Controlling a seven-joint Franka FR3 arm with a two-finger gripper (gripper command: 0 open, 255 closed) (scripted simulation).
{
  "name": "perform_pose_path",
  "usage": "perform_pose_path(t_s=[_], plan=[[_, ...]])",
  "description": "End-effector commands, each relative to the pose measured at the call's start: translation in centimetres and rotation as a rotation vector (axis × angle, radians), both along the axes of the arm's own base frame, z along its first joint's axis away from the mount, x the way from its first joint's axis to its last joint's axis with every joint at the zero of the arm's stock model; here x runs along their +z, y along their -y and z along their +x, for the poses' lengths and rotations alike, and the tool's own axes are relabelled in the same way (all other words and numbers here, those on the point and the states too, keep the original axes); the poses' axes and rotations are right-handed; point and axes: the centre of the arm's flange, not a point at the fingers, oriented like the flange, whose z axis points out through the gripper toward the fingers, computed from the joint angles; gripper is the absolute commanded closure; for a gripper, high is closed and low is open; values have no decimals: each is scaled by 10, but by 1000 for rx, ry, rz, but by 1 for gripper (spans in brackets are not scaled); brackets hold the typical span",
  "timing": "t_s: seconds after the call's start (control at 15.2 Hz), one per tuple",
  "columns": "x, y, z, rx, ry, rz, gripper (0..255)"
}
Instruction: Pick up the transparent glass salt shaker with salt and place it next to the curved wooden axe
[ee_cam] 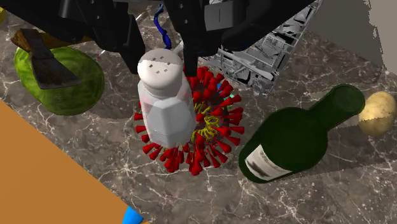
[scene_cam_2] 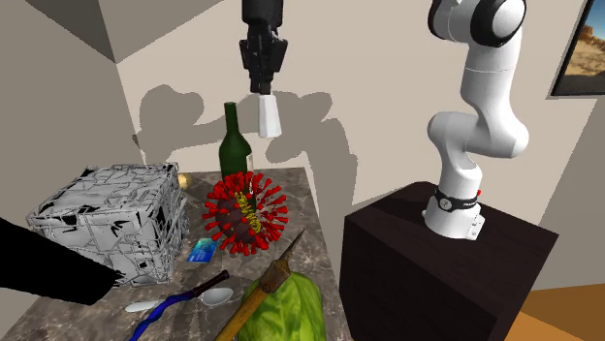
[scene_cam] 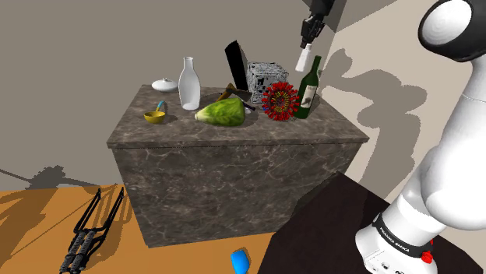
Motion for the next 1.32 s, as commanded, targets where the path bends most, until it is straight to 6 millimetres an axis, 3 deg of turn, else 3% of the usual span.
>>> perform_pose_path(t_s=[0.0, 0.73, 1.25], plan=[[1, -26, 9, -1, 0, 0, 255], [1, -162, 77, -1, 0, 0, 255], [-41, -162, 77, -1, 0, 0, 255]])
